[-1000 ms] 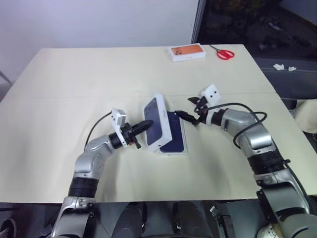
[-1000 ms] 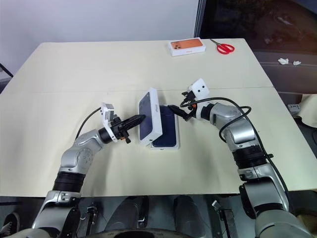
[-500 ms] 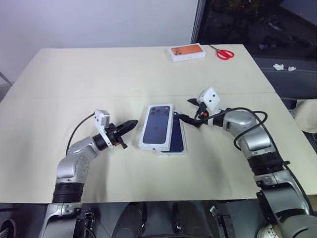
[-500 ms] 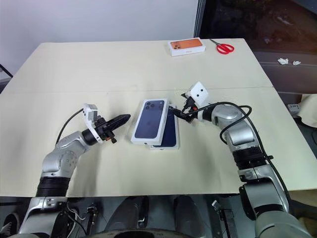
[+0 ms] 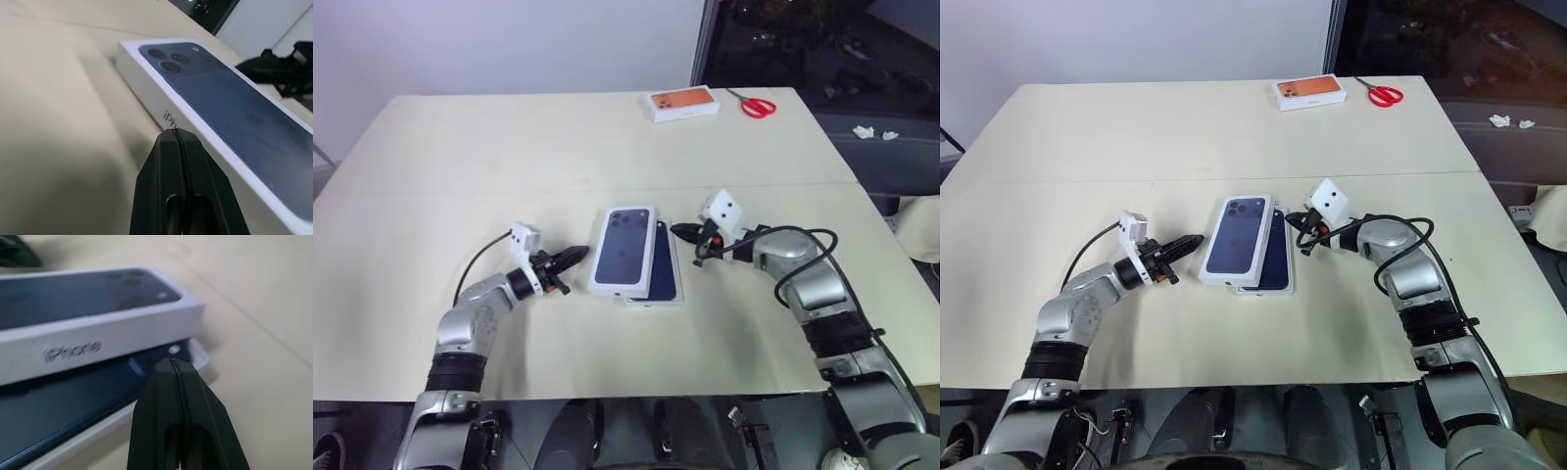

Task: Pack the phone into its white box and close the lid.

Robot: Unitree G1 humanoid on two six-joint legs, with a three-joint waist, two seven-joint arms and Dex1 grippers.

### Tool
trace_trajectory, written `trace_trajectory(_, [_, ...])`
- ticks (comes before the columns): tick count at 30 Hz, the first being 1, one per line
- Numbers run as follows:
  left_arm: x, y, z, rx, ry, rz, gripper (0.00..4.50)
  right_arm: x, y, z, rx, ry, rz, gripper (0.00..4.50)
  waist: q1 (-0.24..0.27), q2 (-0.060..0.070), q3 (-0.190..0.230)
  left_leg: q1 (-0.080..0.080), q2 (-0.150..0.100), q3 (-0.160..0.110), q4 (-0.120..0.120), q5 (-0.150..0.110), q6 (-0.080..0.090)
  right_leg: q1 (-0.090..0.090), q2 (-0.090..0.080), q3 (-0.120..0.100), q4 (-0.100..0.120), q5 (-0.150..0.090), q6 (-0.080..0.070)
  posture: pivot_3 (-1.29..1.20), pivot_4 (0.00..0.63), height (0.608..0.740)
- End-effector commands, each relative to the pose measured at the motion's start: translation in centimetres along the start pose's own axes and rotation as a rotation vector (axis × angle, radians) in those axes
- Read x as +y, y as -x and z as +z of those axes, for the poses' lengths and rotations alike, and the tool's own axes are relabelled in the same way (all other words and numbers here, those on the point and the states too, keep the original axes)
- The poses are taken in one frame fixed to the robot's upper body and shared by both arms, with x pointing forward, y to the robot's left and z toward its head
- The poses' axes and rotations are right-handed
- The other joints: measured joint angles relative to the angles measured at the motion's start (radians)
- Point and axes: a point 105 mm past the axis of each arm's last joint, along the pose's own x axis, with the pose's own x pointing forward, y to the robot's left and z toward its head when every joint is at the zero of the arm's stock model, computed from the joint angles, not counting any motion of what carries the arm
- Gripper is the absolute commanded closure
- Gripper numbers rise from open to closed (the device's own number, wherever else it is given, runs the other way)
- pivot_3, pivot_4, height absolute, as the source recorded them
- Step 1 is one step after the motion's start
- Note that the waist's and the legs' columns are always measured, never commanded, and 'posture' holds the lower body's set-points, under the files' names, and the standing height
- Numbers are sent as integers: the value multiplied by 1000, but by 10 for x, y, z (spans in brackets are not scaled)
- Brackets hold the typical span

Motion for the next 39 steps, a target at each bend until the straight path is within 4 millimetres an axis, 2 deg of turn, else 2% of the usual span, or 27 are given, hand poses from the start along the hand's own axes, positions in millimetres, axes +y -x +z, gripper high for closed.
trace_trajectory(1, [-9, -12, 4, 5, -21, -49, 4500, 1, 1, 19, -49, 38, 3, 4466, 0, 0, 0, 0, 0, 0, 0, 0, 0, 0, 0, 0, 0, 0, 0, 0, 150, 740])
trace_trajectory(9, [-17, -26, 7, -8, -4, -86, 4500, 18, -7, 27, -60, 65, 40, 4466, 0, 0, 0, 0, 0, 0, 0, 0, 0, 0, 0, 0, 1, 0, 0, 0, 150, 740])
trace_trajectory(15, [-27, -29, 7, -9, 0, -120, 4500, 11, 1, 14, -16, 73, 18, 4466, 2, 0, 0, 0, 0, 0, 0, 0, 0, 0, 0, 0, 0, 0, 0, 0, 150, 740])
trace_trajectory(26, [-46, -39, 18, -4, -25, -188, 4500, 7, 7, 9, 11, 86, 6, 4466, 1, 0, 0, 0, 0, 0, 0, 0, -1, 0, 0, 0, 1, 0, 0, 0, 150, 740])
trace_trajectory(33, [-51, -38, 10, 50, -33, -213, 4500, 0, 11, 10, 21, 96, -10, 4466, 1, 0, 0, 0, -1, 0, 0, 0, -1, 0, 0, 0, 1, 0, 0, 0, 150, 740])
trace_trajectory(39, [-50, -36, 10, 49, -29, -208, 4500, 9, 14, 0, 50, 91, 19, 4466, 2, 0, 0, 0, -1, 0, 1, 0, -1, 0, 0, 0, 1, 0, 0, 0, 150, 740])
